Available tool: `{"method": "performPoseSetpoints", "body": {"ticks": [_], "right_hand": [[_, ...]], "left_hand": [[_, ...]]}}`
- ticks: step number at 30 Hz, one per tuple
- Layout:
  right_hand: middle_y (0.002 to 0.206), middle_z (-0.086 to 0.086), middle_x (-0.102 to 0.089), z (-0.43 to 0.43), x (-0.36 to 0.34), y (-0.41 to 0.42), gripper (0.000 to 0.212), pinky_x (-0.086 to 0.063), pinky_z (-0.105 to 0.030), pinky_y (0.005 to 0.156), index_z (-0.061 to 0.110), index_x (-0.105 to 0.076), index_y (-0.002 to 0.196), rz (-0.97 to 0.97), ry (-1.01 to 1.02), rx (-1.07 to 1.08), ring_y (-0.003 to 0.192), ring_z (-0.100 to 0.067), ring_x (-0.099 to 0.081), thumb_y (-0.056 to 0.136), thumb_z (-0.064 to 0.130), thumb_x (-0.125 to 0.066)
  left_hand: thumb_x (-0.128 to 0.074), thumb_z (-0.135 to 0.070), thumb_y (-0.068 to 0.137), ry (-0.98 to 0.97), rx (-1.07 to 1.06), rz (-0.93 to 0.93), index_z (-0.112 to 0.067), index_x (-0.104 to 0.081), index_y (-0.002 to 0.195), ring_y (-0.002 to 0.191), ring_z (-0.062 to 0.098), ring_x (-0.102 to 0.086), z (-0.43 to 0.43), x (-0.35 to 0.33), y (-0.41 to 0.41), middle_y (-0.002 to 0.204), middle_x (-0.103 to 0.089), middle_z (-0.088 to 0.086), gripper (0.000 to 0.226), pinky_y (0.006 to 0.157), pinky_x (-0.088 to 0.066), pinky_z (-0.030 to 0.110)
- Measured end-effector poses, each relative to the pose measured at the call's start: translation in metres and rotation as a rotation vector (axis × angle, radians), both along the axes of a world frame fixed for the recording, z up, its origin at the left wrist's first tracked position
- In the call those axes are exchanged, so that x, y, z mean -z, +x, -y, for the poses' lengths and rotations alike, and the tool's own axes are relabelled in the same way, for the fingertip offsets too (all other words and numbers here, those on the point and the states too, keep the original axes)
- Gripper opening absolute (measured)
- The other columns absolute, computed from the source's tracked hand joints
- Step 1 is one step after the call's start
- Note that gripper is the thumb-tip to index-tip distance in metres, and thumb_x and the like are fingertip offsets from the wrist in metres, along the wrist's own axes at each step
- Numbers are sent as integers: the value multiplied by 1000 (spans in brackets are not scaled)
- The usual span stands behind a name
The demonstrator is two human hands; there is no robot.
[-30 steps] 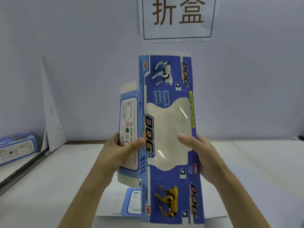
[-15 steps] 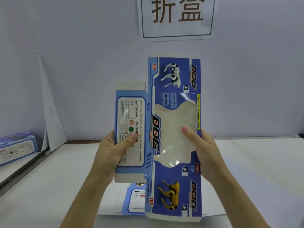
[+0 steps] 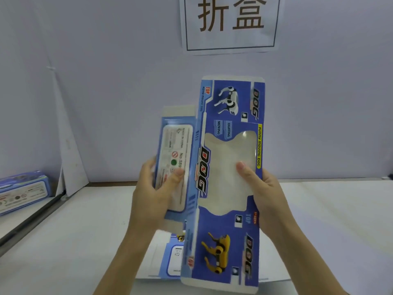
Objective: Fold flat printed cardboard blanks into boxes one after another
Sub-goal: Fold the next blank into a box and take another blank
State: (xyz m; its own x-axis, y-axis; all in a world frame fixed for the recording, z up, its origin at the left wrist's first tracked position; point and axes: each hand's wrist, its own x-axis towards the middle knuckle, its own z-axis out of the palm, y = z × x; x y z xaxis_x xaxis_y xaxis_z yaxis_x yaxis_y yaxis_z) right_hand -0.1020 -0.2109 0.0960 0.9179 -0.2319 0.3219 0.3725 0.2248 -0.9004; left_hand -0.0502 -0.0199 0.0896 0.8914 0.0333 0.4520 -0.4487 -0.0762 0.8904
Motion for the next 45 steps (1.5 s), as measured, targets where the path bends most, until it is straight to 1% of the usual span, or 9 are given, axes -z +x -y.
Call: {"method": "performPoseSetpoints", "body": {"ticks": [3,8,12,15,20,27,33,37,45], "right_hand": [[94,-1,-74,-13,0,0,22,-59,-31,66,29,-66,93,111,-103,79,89,-26,-72,80,46,-61],[122,4,-59,-32,2,-7,42,-54,-21,82,33,-63,123,238,-296,-136,109,-10,-63,88,53,-50],[120,18,-49,-26,-4,-10,38,-49,-10,77,42,-57,125,287,-480,-155,119,2,-50,89,50,-52],[118,18,-43,-16,-2,-3,49,-49,-16,88,39,-42,133,280,-629,292,116,3,-47,90,31,-63],[95,2,-69,-4,-4,0,34,-57,-32,57,26,-61,112,71,-244,182,78,-11,-70,82,41,-69],[68,-12,-70,-11,-6,-5,9,-55,-38,43,25,-67,89,198,-248,114,56,-35,-66,83,31,-68],[104,-2,-73,6,-10,0,56,-49,-30,83,27,-73,98,115,-108,-108,95,-14,-68,83,66,-35],[86,2,-70,14,-13,-5,50,-51,-31,79,24,-66,110,36,-38,-341,77,-9,-65,88,52,-32],[120,-13,-55,14,-21,-13,76,-28,-44,95,23,-70,112,11,199,-597,108,-33,-33,51,67,-79]], "left_hand": [[-61,-53,80,235,-57,240,-46,-27,139,107,-34,-32,11,-3,-14,126,-34,-34,69,70,-30,-12],[-75,-68,59,52,403,140,-40,-39,136,111,-1,-59,22,-4,-28,121,-60,-20,90,80,-48,9],[-68,-51,73,-143,318,63,-44,-69,98,86,10,-71,10,-8,-19,94,-74,-11,26,62,-55,18],[-65,-46,68,-195,301,12,-43,-72,89,85,20,-73,-9,-11,-7,95,-75,-2,22,68,-60,36],[-63,-41,75,-276,302,-9,-32,-63,108,83,22,-73,-14,-7,0,100,-74,0,34,62,-60,37],[-69,-54,59,-118,338,-58,-28,-44,127,89,5,-70,-5,-8,-5,102,-71,-15,77,58,-53,14],[-87,-27,52,147,393,179,-34,-43,127,116,11,-60,-27,-9,-5,125,-62,-11,87,86,-52,20],[-86,-33,58,299,423,244,-40,-40,133,129,10,-47,-34,-12,-11,133,-54,-16,89,83,-52,17],[-86,-28,57,382,421,204,-38,-36,134,126,12,-49,-36,-17,-20,127,-54,-18,92,86,-57,42]]}}
